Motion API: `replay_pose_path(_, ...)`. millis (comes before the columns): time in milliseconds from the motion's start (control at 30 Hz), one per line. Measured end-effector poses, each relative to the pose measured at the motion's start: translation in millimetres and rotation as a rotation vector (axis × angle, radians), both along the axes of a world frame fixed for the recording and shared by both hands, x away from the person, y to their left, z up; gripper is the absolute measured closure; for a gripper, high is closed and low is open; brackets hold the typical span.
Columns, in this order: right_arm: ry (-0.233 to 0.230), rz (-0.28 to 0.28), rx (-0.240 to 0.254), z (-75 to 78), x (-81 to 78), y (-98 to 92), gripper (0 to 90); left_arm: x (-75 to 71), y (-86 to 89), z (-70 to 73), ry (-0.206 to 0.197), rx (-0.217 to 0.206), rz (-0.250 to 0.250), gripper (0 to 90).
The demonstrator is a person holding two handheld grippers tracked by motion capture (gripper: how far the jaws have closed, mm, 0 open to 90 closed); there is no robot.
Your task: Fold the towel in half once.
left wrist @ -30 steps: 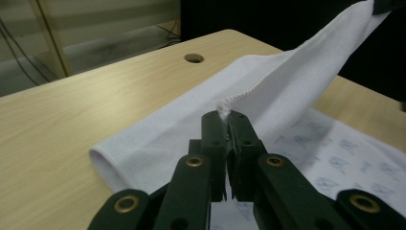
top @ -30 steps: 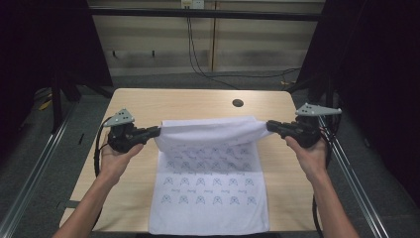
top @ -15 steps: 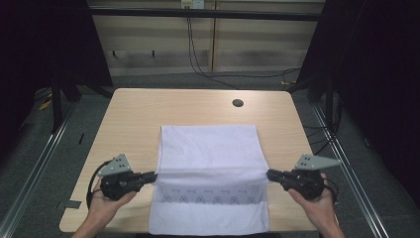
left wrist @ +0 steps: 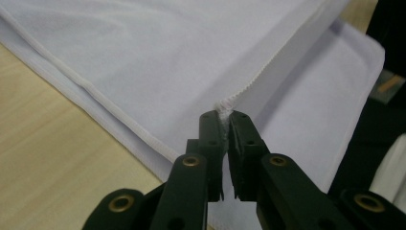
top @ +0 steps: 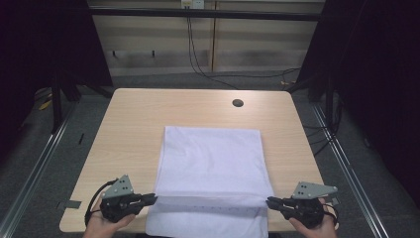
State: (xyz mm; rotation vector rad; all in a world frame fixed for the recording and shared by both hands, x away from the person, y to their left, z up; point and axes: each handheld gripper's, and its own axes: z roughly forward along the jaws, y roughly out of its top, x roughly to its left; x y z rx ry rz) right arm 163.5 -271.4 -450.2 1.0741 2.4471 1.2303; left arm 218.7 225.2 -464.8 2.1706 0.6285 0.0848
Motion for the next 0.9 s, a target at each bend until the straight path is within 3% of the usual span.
replay_pose_path(67,0.050,0.053,-0.002,-5.0,-3.5,3.8,75.5,-1.9,-2.2,-6.0,0.029,0.045,-0.045,78.6)
replay_pose_path(133,0.095,0.119,-0.023,-10.8,-8.8,8.2,74.3,-1.3,-1.5,-8.0,0.035,0.032,-0.052,73.8)
replay_pose_path(200,0.090,0.155,-0.025,-10.8,-12.3,9.7,71.5,3.4,1.5,-4.3,0.032,-0.004,-0.062,66.8)
replay_pose_path(267,0.092,0.159,0.028,-6.9,-10.1,6.9,69.3,9.5,5.8,2.8,0.035,-0.082,-0.076,61.4)
replay_pose_path(367,0.076,0.161,0.060,-2.0,-3.6,2.8,67.7,21.0,8.4,9.8,0.015,-0.111,-0.027,56.8)
replay_pose_path(433,0.092,0.177,0.102,-2.1,1.7,1.6,68.0,30.0,4.5,9.6,0.006,-0.093,-0.002,56.9)
replay_pose_path(500,0.114,0.209,0.083,-2.6,-0.5,4.4,67.8,41.9,-1.4,5.6,0.014,-0.073,0.030,55.3)
replay_pose_path(600,0.072,0.141,0.068,-2.0,2.9,6.9,64.2,64.8,-14.9,-4.1,0.036,-0.042,0.058,54.7)
replay_pose_path(633,0.054,0.112,0.068,-1.7,8.8,7.0,62.7,73.4,-19.5,-6.4,0.039,-0.023,0.062,54.8)
replay_pose_path(767,0.050,0.035,0.087,-4.8,51.9,9.3,61.1,107.0,-31.9,-15.1,0.055,-0.014,0.125,55.1)
replay_pose_path(900,0.082,-0.024,0.036,-18.3,105.5,19.3,61.9,134.3,-44.0,-20.5,0.050,0.010,0.167,55.7)
